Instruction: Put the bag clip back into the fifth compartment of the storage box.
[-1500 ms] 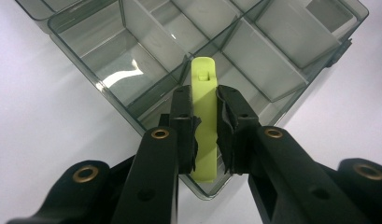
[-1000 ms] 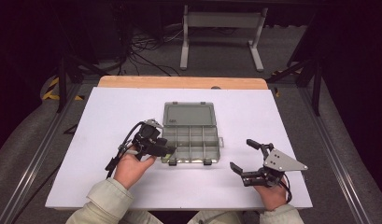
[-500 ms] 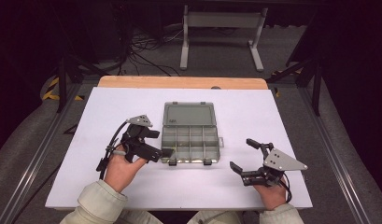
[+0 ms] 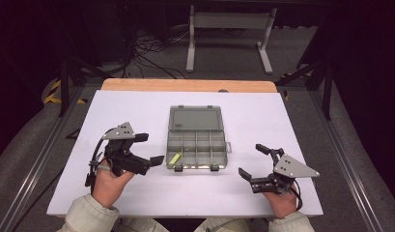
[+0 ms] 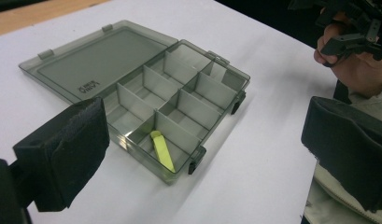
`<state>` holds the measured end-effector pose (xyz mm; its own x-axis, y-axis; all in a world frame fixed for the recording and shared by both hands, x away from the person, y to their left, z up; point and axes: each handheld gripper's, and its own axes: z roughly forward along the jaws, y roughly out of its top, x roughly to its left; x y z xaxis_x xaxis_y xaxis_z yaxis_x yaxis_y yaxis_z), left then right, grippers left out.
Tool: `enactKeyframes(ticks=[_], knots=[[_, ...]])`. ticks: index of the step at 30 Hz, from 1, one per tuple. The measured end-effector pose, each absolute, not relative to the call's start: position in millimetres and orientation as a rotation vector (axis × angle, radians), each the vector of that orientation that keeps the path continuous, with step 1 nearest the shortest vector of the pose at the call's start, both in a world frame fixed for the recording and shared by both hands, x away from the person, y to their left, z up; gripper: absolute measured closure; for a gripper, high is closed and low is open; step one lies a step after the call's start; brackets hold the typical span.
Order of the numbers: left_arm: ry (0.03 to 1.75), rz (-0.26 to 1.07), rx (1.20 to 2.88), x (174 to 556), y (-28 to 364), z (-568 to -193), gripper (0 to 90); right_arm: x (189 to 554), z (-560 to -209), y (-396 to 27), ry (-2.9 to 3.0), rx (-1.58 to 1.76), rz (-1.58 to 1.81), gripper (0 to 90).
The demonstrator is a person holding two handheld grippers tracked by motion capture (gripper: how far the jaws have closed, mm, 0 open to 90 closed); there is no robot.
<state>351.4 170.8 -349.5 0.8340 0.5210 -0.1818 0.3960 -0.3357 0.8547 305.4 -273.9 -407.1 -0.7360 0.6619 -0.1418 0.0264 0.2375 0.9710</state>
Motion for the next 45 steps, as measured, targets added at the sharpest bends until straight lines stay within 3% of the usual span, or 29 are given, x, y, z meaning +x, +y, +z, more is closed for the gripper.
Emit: enactKeyframes(ticks=[17, 45], knots=[[0.648, 0.318, 1.848, 328, 207, -368, 3.1, 304, -408, -276, 1.974, 0.634, 1.536, 5.5], [0.647, 0.558, 1.661, 305, 259, -433, 1.5, 305, -409, -274, 1.977, 0.641, 1.549, 3.6]])
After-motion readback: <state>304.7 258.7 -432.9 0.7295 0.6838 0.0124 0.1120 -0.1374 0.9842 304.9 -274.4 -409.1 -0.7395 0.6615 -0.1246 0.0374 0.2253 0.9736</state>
